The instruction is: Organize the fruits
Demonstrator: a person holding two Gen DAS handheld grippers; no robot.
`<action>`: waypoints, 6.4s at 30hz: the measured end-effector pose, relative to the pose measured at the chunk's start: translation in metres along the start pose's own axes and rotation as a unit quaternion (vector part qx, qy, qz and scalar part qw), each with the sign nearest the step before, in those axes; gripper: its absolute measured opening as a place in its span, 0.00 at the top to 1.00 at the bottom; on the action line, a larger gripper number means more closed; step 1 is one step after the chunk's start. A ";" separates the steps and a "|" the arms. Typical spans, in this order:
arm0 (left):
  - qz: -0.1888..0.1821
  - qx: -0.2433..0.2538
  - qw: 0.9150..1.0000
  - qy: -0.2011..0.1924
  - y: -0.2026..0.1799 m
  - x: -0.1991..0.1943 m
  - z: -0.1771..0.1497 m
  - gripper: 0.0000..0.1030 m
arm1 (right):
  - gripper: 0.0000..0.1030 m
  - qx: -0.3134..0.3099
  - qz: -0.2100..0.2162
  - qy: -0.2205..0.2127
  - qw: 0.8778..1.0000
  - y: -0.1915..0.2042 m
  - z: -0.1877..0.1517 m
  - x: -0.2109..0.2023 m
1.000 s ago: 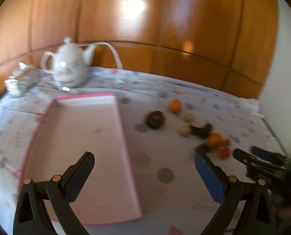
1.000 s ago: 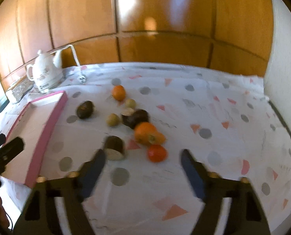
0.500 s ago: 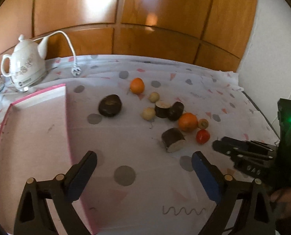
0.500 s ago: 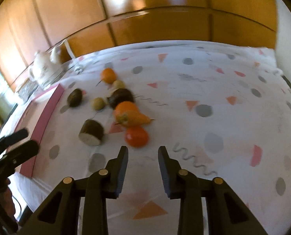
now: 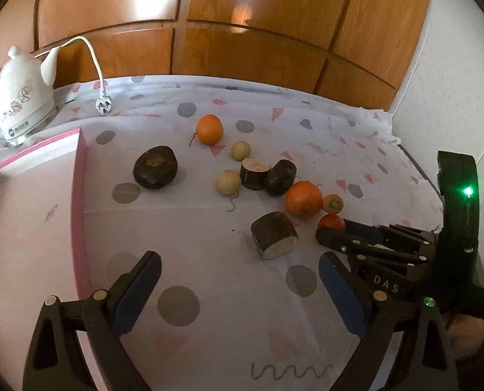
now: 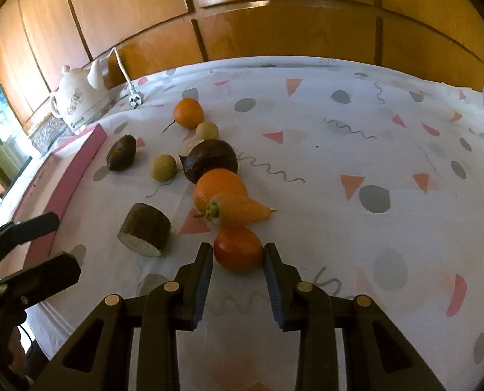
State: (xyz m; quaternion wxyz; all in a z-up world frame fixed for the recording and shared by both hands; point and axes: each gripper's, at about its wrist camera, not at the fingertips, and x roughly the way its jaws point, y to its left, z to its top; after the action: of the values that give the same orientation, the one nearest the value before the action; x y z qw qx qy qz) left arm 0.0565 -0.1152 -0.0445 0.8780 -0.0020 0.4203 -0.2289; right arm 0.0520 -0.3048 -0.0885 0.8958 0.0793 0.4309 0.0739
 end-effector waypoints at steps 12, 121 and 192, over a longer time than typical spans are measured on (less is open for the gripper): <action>-0.013 -0.005 0.999 0.040 -0.014 0.041 0.012 0.13 | 0.71 -0.025 -0.009 -0.017 1.000 -0.005 -0.007 -0.003; 0.134 -0.096 0.984 -0.059 0.089 -0.064 -0.010 0.33 | 0.63 0.010 -0.013 -0.065 0.998 0.042 0.014 -0.030; 0.010 -0.106 0.992 0.072 -0.052 0.103 0.058 0.39 | 0.76 0.045 -0.079 -0.052 0.995 -0.053 -0.001 -0.003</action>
State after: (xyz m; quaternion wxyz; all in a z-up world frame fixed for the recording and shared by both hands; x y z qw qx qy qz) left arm 0.1343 -0.2139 -0.0726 0.8425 -0.0748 0.5044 -0.1738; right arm 0.0529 -0.3566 -0.0979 0.9155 0.0891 0.3918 -0.0207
